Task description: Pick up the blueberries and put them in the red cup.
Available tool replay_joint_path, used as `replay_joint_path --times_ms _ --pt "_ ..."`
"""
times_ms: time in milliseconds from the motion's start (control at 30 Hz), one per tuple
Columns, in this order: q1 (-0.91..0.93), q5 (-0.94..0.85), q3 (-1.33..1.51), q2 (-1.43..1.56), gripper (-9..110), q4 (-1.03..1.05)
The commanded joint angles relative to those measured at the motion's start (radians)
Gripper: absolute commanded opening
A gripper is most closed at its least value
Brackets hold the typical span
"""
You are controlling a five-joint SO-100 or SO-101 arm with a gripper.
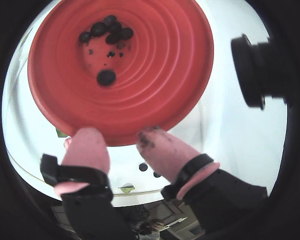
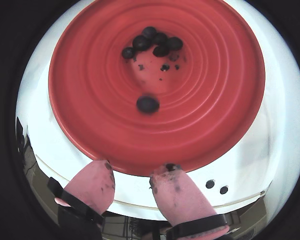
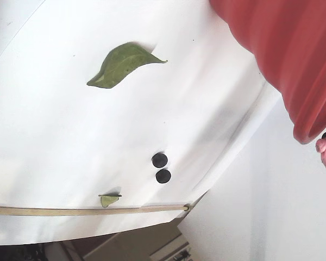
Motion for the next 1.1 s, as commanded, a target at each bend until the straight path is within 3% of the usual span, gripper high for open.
replay_joint_path --times_ms 0,400,1067 --pt "0.014 -0.005 -0.063 0.018 16 -0.012" --pt "0.003 -0.005 -0.083 0.069 15 0.044" --pt "0.101 -0.051 -0.003 0.242 14 0.367"
